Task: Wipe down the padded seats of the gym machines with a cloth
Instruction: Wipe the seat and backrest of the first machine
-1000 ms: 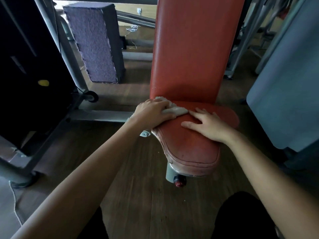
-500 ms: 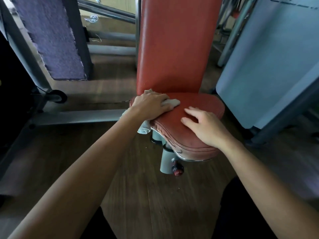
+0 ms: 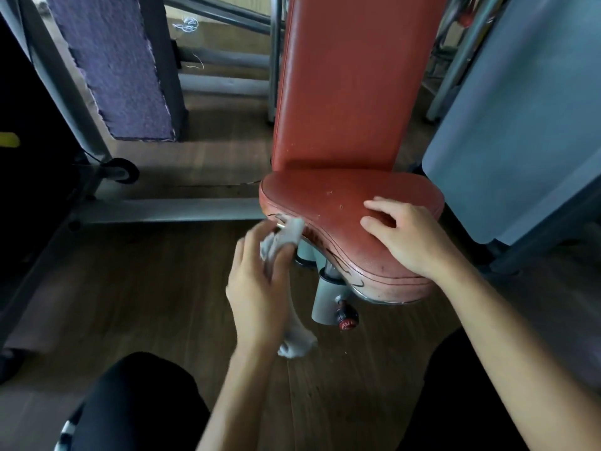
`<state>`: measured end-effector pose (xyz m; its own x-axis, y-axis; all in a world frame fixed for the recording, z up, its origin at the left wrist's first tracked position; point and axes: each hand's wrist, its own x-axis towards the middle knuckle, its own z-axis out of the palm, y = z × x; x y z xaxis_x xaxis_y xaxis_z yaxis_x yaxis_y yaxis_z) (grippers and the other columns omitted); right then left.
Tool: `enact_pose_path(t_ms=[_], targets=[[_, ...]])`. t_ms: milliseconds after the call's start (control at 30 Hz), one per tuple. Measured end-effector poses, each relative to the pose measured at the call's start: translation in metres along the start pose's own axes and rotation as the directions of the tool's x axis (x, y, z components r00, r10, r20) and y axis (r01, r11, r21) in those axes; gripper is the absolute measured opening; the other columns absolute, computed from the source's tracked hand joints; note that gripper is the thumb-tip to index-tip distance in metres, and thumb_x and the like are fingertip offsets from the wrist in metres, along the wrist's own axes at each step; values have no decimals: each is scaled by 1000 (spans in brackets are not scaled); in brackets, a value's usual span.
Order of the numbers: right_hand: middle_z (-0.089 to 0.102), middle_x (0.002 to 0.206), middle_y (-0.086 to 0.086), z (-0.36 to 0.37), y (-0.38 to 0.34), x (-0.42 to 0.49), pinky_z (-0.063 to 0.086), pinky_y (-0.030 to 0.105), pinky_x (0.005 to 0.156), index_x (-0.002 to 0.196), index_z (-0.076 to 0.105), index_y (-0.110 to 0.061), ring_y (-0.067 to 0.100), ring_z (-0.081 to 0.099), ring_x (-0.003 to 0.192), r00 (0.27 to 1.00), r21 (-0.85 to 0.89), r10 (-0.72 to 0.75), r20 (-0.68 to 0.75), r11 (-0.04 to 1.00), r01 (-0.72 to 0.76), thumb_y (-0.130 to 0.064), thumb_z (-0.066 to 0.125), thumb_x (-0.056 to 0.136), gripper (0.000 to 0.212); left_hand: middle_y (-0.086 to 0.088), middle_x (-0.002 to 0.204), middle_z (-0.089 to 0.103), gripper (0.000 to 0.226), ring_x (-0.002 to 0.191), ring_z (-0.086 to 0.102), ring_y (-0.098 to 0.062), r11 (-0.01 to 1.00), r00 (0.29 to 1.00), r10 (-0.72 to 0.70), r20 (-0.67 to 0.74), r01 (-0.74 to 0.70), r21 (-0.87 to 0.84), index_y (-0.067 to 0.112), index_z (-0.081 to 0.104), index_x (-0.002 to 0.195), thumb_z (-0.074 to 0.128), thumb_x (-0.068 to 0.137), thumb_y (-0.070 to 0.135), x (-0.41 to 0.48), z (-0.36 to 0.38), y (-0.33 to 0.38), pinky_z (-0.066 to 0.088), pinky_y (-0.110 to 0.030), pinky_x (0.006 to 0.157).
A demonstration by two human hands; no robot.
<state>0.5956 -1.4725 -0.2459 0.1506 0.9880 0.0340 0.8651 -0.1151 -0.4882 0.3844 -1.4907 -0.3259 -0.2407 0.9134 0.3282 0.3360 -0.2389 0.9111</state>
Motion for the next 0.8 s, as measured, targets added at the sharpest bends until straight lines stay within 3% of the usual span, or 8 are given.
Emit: enact_pose_path(t_ms=[133,300,467,633,800], targets=[[49,152,-8,1,3,1,29,32,121,139,60,-27,12,42,142,1000,19,-11,-23,1000,12,-44,60,95,47,22,109,71,22,104,67,-3,980,984,-134,-121,114,-162,30,73,111,71,91,20,-49,13,-1,49,-14,84],[51,151,-7,2,5,2,30,28,117,139,61,-27,11,44,141,998,13,-45,-38,999,46,-43,60,96,46,21,109,73,27,99,70,-3,958,978,-111,-178,57,-282,23,76,114,68,89,30,-75,31,22,50,-13,84],[51,150,-7,2,4,1,29,24,114,137,62,-29,9,42,141,997,19,-56,-50,998,57,-43,59,96,44,4,114,71,26,111,68,-8,966,974,-6,-226,-53,-252,12,76,111,77,85,11,-102,63,39,56,-22,89],[49,153,-7,1,3,-1,27,24,114,138,61,-28,9,40,143,998,18,-52,-38,998,53,-43,59,96,45,10,110,73,19,110,68,-5,944,962,-132,-239,48,-327,12,78,109,73,91,9,-76,70,27,53,-24,94],[46,155,-7,-1,2,-2,27,27,115,141,59,-29,13,39,144,999,0,-41,-11,999,41,-44,57,97,46,7,104,73,21,101,71,-6,955,974,-48,-220,-20,-296,9,78,105,75,85,13,-105,70,37,55,-17,81]])
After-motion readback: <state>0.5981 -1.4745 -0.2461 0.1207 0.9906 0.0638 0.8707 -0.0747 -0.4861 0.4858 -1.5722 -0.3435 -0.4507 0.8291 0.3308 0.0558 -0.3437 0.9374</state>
